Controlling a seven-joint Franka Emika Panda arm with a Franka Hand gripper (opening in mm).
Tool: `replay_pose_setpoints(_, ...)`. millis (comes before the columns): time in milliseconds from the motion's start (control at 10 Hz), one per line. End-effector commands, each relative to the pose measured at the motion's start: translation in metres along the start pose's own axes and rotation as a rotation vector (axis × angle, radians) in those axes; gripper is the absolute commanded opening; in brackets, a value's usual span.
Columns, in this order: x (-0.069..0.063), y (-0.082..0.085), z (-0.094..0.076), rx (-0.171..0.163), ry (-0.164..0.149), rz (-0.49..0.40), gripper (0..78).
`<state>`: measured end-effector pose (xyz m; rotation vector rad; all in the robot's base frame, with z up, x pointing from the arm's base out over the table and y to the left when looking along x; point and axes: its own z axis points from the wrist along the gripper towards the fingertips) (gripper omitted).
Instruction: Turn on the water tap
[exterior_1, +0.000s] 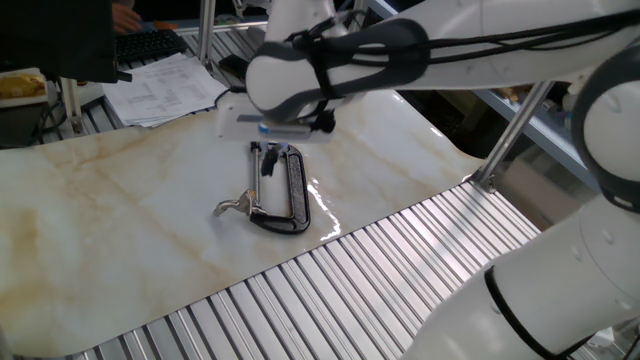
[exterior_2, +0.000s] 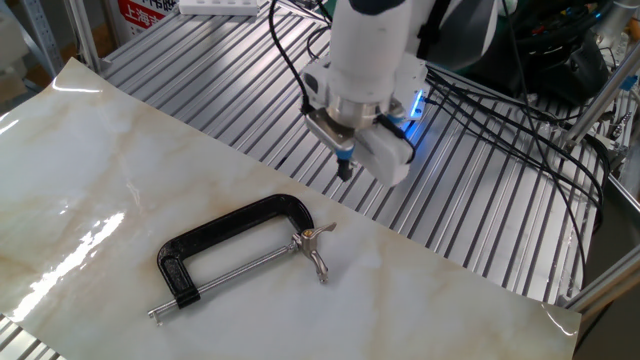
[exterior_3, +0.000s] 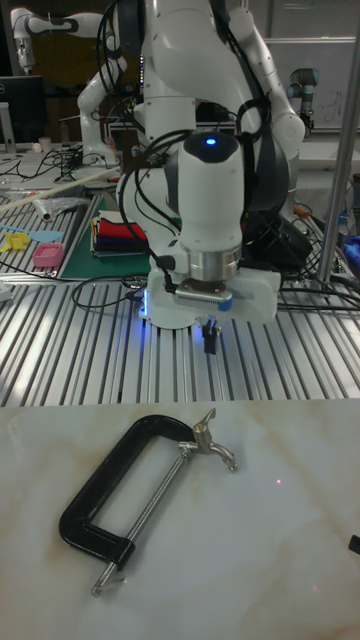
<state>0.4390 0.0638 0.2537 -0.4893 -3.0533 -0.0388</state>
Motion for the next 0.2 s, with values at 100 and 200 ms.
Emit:
replay_pose_setpoints(100, -0.0169, -0.0093, -0.0091, 0.025, -0.012, -0.056, 0.0)
replay_pose_setpoints(200, -0.0176, -0.0098, -0.0103, 0.026, -0.011, -0.052, 0.0)
